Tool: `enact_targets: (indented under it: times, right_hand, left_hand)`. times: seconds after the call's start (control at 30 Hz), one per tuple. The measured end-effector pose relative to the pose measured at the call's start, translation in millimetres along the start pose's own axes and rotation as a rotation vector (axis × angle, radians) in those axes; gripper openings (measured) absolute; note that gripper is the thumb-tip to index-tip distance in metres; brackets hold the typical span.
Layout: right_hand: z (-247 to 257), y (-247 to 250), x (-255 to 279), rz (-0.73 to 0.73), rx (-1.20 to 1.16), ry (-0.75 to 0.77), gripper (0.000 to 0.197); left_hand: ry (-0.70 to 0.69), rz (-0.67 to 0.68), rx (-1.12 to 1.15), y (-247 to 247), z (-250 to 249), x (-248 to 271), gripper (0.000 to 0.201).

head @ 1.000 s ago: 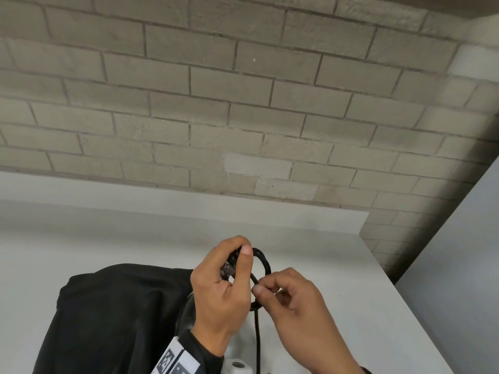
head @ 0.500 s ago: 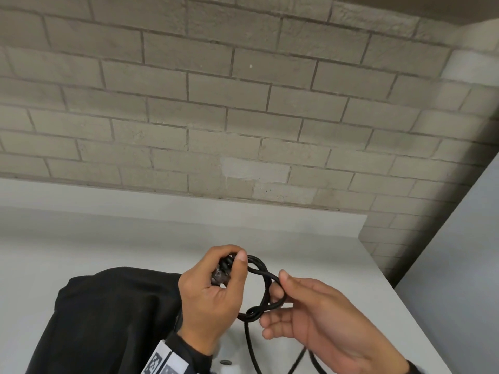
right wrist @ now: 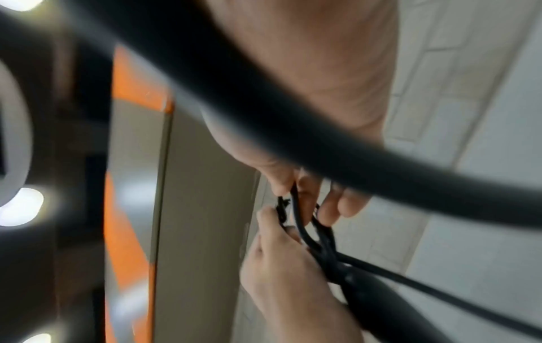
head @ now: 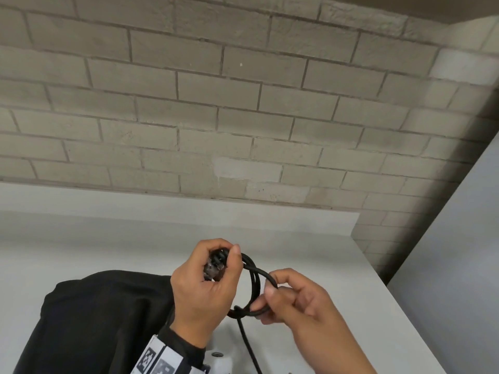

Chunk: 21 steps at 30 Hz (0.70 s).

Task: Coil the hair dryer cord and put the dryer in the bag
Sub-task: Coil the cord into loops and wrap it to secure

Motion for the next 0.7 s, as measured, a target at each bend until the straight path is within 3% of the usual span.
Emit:
enact_targets:
  times: [0.13,0.2,0.27,0.37,0.6,0.7]
  right_hand:
    - [0.3,4.9,-1.1,0.055,-0.444,-0.257,0.029]
    - [-2.5,5.1,-1.2,0.098,-0.499,-0.24,0.04]
    - [-5.6,2.5,0.2,0.19,-0.359,-0.114,0.035]
    - [-15.3,-7.7,7.9,0.266,-0.067,0.045,0.013]
    - [-23.9,-15.0,16.2,0.155,0.061,0.138,0.018]
    - [-17.1,-8.1,18.8,0.021,0.051,0.156,0.014]
  left_hand:
    - [-0.006,0.032,0.021,-1.6,-0.2,1.4,0.008]
    - [0.011,0.021,0.028,-1.7,1.0,1.2,0.006]
    - [0.041,-0.018,0.036,-0.6,3.3,-0.7,0.006]
    - [0.031,-0.027,0.018,-0.2,3.4,-2.2,0.011]
    - [0.016,-0.013,-0.01,-2.7,3.8,-2.2,0.013]
    - [0.026,-0.038,-0.002,-0.8,5.4,-5.8,0.012]
Point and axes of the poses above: each hand's wrist, its own x-axis away from the middle knuckle, its own y-axis out of the back of the hand, z = x × y, the point moved 4 cm from there along -x, towards the middle knuckle
